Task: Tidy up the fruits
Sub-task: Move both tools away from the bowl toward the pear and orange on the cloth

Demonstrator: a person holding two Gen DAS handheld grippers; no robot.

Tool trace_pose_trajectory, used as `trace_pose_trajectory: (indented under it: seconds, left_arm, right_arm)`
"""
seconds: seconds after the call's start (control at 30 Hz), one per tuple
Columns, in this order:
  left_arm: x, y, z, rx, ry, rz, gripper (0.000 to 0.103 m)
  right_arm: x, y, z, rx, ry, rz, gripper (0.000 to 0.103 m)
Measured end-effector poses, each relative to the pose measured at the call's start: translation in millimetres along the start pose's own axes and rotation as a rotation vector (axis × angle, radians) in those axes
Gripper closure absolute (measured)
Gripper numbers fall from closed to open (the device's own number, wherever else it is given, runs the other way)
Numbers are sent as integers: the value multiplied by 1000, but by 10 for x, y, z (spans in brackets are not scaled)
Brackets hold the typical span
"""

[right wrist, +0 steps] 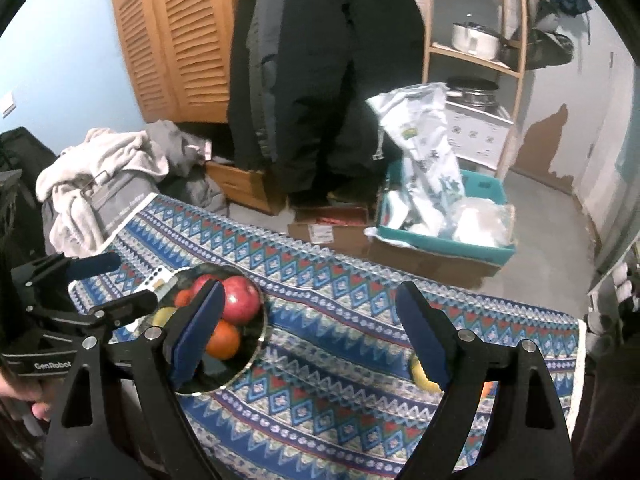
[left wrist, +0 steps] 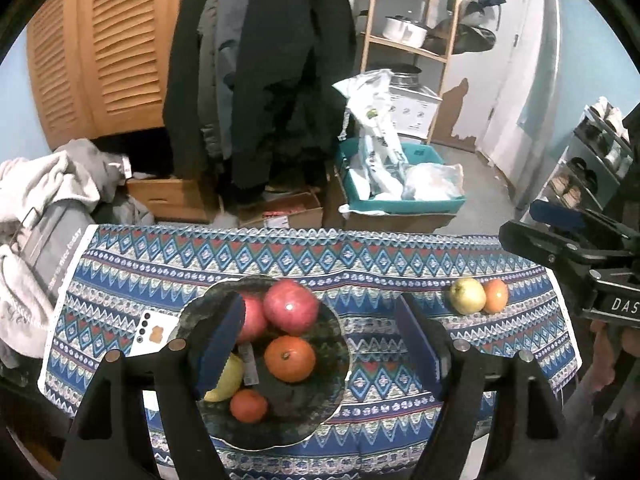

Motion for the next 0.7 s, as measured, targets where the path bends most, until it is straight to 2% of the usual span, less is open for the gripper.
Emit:
trace_pose_trajectory:
  seconds: [0.3, 0.7]
  left_arm:
    - [-403, 9, 80, 12, -37, 58, 23]
    - [-998, -18, 226, 37, -84, 145, 23]
  right_arm:
    - [-392, -174, -108, 6, -87, 31, 16]
    - [-1086, -522, -332, 30, -193, 134, 16]
Point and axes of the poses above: each gripper's, at about its wrist camera, not at the fingertips, and z roughly the way its jaws point, x to its left, y to its top, the point moved 4 cm from there along z, roughly the way its jaws point, and after that the axes turned 6 degrees about -z, right-handed, at the moved point
